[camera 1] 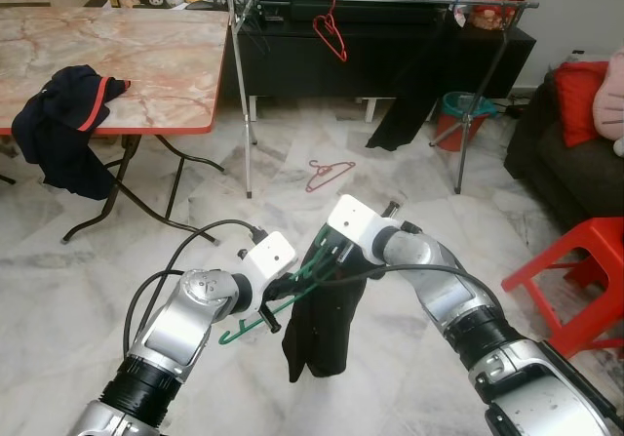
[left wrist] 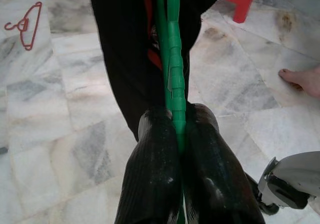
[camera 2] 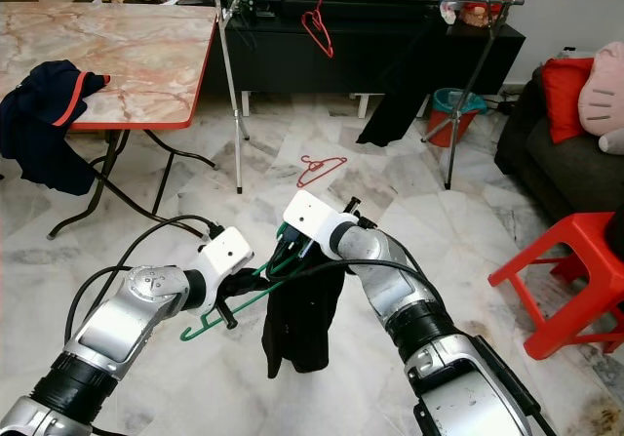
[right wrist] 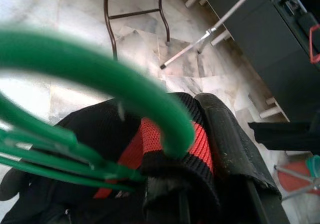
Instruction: Hang hanger
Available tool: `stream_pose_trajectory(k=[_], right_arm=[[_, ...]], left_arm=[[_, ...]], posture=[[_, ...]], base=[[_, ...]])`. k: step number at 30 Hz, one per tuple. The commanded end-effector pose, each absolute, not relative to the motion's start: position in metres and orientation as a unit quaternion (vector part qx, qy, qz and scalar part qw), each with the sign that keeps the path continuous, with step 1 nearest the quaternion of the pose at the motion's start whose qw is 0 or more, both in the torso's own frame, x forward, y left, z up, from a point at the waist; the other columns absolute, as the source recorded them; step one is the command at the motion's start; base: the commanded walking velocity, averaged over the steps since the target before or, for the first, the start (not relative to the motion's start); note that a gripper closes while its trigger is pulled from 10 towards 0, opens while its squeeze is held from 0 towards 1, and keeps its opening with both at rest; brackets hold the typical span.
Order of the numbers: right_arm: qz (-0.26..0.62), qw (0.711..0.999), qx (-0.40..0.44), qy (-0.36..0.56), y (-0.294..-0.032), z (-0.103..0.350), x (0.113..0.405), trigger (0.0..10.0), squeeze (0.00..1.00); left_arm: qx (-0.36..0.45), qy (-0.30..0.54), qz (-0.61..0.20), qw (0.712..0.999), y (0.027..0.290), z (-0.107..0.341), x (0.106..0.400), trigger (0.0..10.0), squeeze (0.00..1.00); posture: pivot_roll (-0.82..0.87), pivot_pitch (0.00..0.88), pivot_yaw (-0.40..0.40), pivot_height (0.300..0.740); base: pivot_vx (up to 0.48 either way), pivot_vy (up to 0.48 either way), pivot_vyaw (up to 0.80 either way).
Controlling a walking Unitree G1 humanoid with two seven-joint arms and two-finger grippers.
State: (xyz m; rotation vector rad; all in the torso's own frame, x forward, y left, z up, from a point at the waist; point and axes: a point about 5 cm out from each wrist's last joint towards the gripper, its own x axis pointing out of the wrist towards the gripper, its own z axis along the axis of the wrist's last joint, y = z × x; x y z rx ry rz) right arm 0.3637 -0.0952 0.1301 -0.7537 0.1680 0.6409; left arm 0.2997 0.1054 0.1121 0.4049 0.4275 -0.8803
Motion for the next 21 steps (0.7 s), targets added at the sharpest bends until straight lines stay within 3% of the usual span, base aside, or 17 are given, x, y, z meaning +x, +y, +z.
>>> stream_pose_trajectory(k=[1, 18, 20, 21], right_arm=[[0.329, 0.868, -0.369, 0.05, -0.0848, 0.1437, 0.3659, 10.0, 0.0], [0.382, 0.846, -0.367, 0.055, -0.078, 0.1438, 0.3584, 10.0, 0.0], [0.388, 0.843, -0.368, 0.058, -0.0783, 0.1433, 0.3569, 10.0, 1.0], [0.388, 0.843, -0.368, 0.058, -0.0783, 0.1433, 0.3569, 10.0, 1.0]], left_arm=[[0.2, 0.183, -0.444, 0.854, 0.0964, 0.1165, 0.296, 10.0, 0.0], [0.207, 0.184, -0.449, 0.85, 0.0948, 0.1147, 0.2944, 10.0, 0.0], [0.208, 0.184, -0.443, 0.853, 0.096, 0.1148, 0.2959, 10.0, 0.0], [0.208, 0.184, -0.443, 0.853, 0.096, 0.1148, 0.2959, 10.0, 0.0]], posture=[[-0.11, 0.0, -0.08, 0.74], [-0.11, 0.0, -0.082, 0.74], [-0.11, 0.0, -0.082, 0.74], [-0.11, 0.0, -0.082, 0.74]], base=[[0.0, 0.0, 0.0], [0.0, 0.0, 0.0], [0.0, 0.0, 0.0], [0.0, 0.0, 0.0]])
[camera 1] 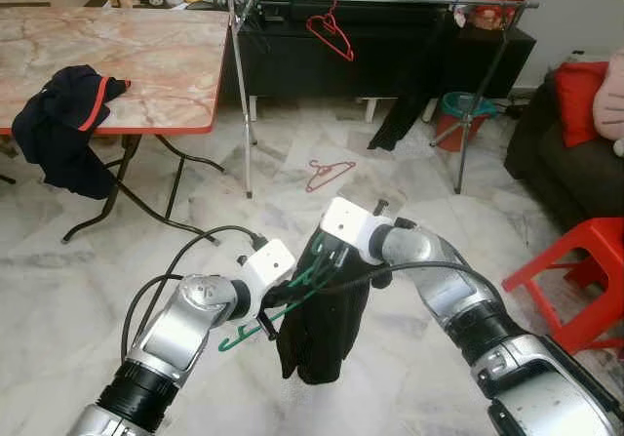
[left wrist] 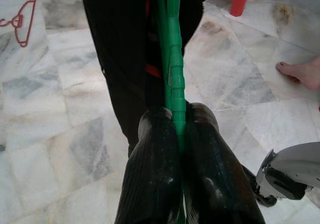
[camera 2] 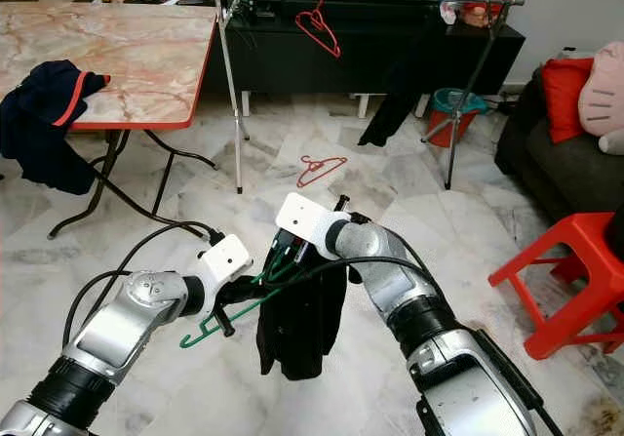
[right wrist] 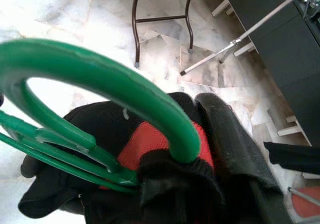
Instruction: Hang hanger
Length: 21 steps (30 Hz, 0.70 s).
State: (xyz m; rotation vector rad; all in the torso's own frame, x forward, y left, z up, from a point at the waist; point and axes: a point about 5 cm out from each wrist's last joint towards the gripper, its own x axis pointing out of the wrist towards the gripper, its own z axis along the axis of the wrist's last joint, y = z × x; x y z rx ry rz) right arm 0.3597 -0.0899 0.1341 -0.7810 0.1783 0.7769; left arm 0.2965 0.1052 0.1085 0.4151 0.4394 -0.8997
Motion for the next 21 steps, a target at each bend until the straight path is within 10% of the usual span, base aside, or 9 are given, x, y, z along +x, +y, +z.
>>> stream_pose_trajectory(k=[1, 21], right_arm=[[0.39, 0.841, -0.37, 0.059, -0.078, 0.143, 0.356, 10.0, 1.0], [0.328, 0.859, -0.382, 0.097, -0.103, 0.147, 0.356, 10.0, 1.0]], left_arm=[[0.209, 0.183, -0.441, 0.854, 0.096, 0.115, 0.296, 10.0, 0.0], [0.225, 0.168, -0.399, 0.873, 0.102, 0.116, 0.307, 10.0, 0.0]], posture=[[-0.11, 0.0, -0.082, 0.74], [-0.11, 0.0, -0.083, 0.74]], base=[[0.0, 0.0, 0.0], [0.0, 0.0, 0.0]])
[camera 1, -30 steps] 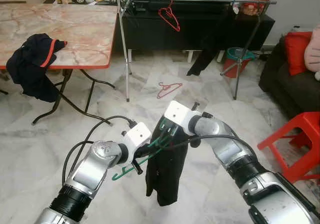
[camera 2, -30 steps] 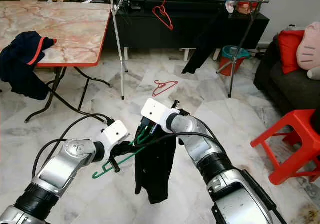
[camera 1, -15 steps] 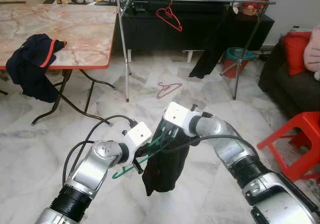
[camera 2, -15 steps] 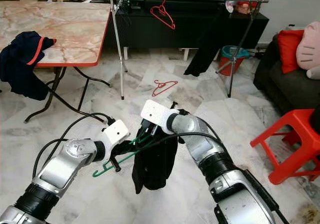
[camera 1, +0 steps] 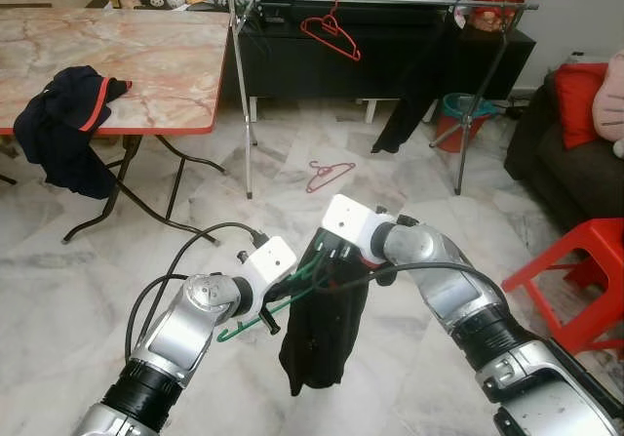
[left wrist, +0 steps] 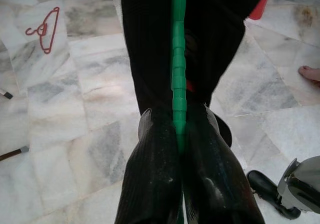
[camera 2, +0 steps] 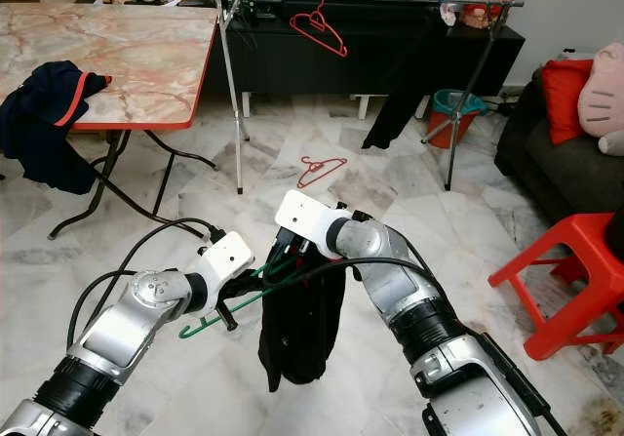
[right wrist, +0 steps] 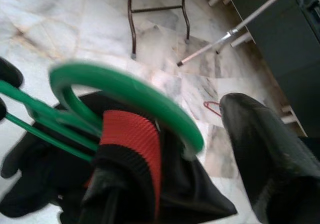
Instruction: Hang hanger
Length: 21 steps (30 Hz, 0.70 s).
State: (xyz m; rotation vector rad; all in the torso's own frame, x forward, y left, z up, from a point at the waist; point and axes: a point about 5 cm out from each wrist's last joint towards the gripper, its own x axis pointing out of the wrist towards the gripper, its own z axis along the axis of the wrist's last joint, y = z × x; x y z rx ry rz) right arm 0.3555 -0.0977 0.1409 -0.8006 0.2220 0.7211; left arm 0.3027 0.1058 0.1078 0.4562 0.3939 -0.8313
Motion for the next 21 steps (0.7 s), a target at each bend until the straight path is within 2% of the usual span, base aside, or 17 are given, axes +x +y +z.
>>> stream_pose_trajectory(k=[1, 7, 21], right_arm=[[0.326, 0.86, -0.38, 0.098, -0.105, 0.147, 0.356, 10.0, 1.0], [0.325, 0.86, -0.38, 0.099, -0.108, 0.151, 0.353, 10.0, 1.0], [0.374, 0.851, -0.359, 0.084, -0.097, 0.16, 0.34, 10.0, 1.0]], left_arm=[[0.225, 0.168, -0.399, 0.873, 0.102, 0.116, 0.307, 10.0, 0.0], [0.227, 0.168, -0.394, 0.875, 0.103, 0.114, 0.309, 10.0, 0.0], [0.222, 0.16, -0.371, 0.887, 0.105, 0.114, 0.314, 10.0, 0.0]], posture=[[-0.11, 0.0, -0.083, 0.74], [-0.12, 0.0, -0.083, 0.74], [-0.12, 0.0, -0.083, 0.74]], base=[[0.0, 0.0, 0.0], [0.0, 0.0, 0.0], [0.0, 0.0, 0.0]])
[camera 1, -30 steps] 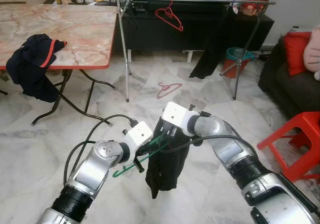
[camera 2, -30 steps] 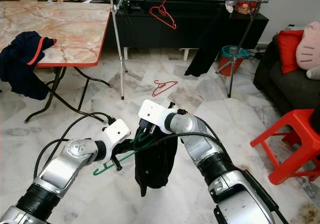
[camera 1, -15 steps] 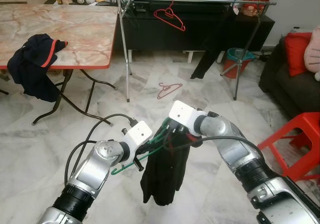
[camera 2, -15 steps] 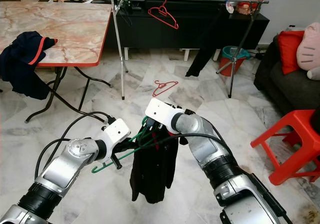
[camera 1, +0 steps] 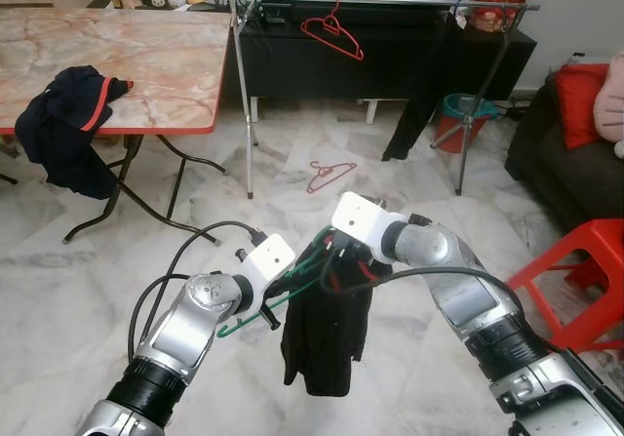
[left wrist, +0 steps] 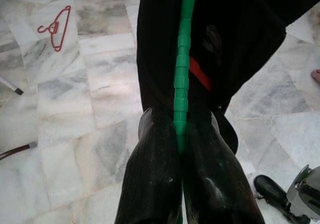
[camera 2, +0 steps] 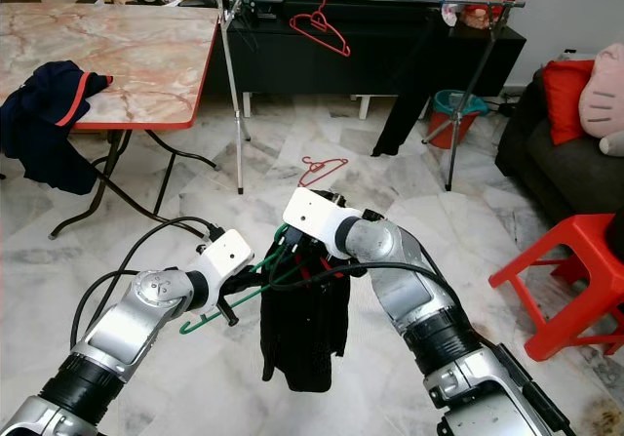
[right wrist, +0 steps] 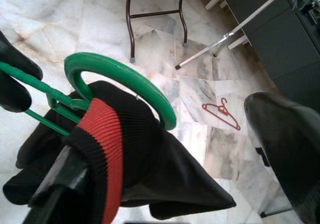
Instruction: Hang hanger
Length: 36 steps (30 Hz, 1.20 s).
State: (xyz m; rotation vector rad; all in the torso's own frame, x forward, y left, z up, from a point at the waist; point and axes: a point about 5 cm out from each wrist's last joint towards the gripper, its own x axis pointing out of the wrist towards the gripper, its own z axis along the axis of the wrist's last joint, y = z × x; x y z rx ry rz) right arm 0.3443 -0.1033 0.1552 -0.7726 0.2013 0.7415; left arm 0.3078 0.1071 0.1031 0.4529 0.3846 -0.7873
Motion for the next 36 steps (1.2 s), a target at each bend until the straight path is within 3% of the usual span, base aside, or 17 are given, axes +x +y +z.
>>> stream_pose_trajectory(k=[1, 12, 23, 33, 35, 36], right_arm=[[0.374, 0.851, -0.359, 0.084, -0.097, 0.16, 0.34, 10.0, 1.0], [0.424, 0.794, -0.413, 0.134, -0.112, 0.148, 0.323, 10.0, 1.0], [0.37, 0.789, -0.466, 0.151, -0.129, 0.147, 0.332, 10.0, 1.0], [0.313, 0.808, -0.478, 0.143, -0.139, 0.151, 0.343, 10.0, 1.0], [0.329, 0.803, -0.476, 0.142, -0.135, 0.149, 0.341, 10.0, 0.52], [0.333, 0.802, -0.475, 0.142, -0.134, 0.149, 0.34, 10.0, 0.52]], left_arm=[[0.222, 0.16, -0.371, 0.887, 0.105, 0.114, 0.314, 10.0, 0.0], [0.214, 0.156, -0.369, 0.891, 0.104, 0.113, 0.315, 10.0, 0.0], [0.208, 0.15, -0.367, 0.894, 0.103, 0.114, 0.317, 10.0, 0.0], [0.204, 0.143, -0.369, 0.896, 0.102, 0.115, 0.317, 10.0, 0.0], [0.203, 0.142, -0.368, 0.896, 0.102, 0.115, 0.317, 10.0, 0.0], [0.203, 0.142, -0.368, 0.896, 0.102, 0.115, 0.317, 10.0, 0.0]], posture=[[-0.12, 0.0, -0.083, 0.74], [-0.12, 0.0, -0.086, 0.74], [-0.12, 0.0, -0.086, 0.74], [-0.12, 0.0, -0.086, 0.74], [-0.12, 0.0, -0.085, 0.74], [-0.12, 0.0, -0.085, 0.74]], base=[[0.0, 0.0, 0.0], [0.0, 0.0, 0.0], [0.0, 0.0, 0.0], [0.0, 0.0, 0.0], [0.0, 0.0, 0.0], [0.0, 0.0, 0.0]])
